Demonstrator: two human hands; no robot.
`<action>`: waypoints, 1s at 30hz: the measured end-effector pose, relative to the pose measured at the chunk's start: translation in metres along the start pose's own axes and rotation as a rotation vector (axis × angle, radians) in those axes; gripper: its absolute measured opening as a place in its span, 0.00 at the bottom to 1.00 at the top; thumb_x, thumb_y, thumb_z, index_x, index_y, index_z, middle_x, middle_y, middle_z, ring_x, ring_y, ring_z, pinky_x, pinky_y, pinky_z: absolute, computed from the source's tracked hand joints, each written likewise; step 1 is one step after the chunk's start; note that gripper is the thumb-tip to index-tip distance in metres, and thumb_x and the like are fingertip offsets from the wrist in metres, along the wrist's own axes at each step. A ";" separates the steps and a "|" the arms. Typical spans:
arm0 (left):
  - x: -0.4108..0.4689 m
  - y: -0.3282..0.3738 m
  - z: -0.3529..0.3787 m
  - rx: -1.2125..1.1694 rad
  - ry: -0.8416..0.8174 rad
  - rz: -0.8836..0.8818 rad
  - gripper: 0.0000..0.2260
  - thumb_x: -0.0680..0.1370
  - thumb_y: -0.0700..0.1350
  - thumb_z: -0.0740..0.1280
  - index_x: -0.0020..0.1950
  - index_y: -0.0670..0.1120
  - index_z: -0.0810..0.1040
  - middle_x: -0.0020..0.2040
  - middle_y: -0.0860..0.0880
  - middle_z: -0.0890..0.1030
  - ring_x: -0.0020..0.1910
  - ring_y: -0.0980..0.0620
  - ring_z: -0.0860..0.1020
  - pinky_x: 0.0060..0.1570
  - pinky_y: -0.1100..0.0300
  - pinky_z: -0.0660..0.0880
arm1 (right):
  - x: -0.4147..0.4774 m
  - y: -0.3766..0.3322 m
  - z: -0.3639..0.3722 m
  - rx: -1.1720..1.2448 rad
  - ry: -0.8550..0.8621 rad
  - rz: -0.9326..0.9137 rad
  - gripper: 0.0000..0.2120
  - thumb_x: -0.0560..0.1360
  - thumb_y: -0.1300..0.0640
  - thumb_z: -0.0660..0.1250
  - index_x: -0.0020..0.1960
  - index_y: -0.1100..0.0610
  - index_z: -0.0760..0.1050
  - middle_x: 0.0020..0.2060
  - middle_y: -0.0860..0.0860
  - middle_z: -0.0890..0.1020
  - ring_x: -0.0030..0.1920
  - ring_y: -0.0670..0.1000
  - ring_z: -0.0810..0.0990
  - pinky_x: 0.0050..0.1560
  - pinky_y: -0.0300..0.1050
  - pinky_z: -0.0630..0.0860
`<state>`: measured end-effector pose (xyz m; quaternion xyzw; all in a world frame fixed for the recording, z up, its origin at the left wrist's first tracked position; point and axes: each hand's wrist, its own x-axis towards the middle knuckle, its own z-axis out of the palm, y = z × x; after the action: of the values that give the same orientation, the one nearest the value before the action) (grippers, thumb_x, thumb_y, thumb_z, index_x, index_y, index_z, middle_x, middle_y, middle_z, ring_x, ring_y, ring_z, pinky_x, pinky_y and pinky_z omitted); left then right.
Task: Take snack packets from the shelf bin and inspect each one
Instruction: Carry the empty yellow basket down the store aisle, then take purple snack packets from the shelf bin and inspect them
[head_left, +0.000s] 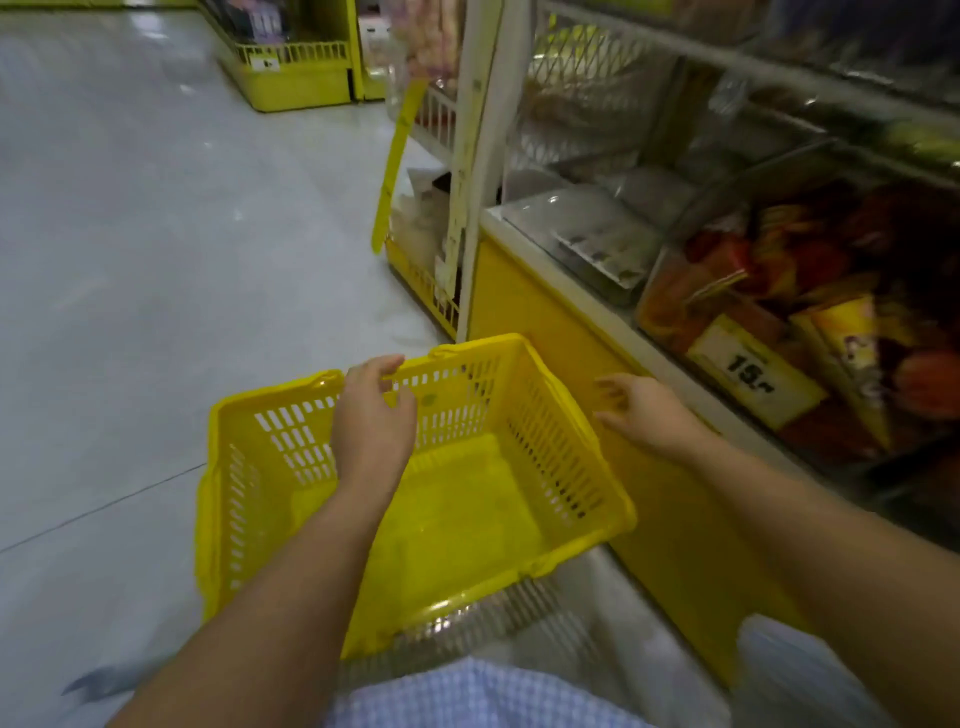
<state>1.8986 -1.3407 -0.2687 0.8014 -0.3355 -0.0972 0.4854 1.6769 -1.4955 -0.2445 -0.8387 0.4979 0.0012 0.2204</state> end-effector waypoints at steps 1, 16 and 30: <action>-0.003 0.020 0.005 -0.064 -0.022 0.067 0.13 0.76 0.35 0.66 0.60 0.42 0.79 0.57 0.44 0.81 0.52 0.48 0.80 0.52 0.62 0.71 | -0.012 -0.005 -0.015 0.019 0.056 -0.027 0.21 0.76 0.57 0.69 0.68 0.57 0.73 0.61 0.55 0.80 0.61 0.54 0.78 0.58 0.45 0.72; -0.097 0.285 -0.025 -0.350 -0.225 0.696 0.12 0.77 0.42 0.66 0.45 0.61 0.77 0.39 0.65 0.80 0.41 0.63 0.79 0.42 0.67 0.73 | -0.231 -0.032 -0.242 0.003 0.757 -0.307 0.08 0.76 0.57 0.69 0.54 0.54 0.82 0.43 0.47 0.82 0.43 0.45 0.80 0.47 0.37 0.74; -0.099 0.384 0.018 -0.249 -0.276 0.947 0.10 0.78 0.40 0.65 0.56 0.52 0.80 0.51 0.57 0.76 0.49 0.61 0.74 0.47 0.77 0.66 | -0.248 0.030 -0.341 -0.282 0.703 -0.138 0.10 0.77 0.56 0.68 0.56 0.53 0.83 0.51 0.49 0.85 0.53 0.48 0.82 0.57 0.45 0.77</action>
<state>1.6445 -1.4071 0.0296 0.4773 -0.7089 -0.0108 0.5192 1.4524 -1.4270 0.1072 -0.8415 0.4805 -0.2328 -0.0819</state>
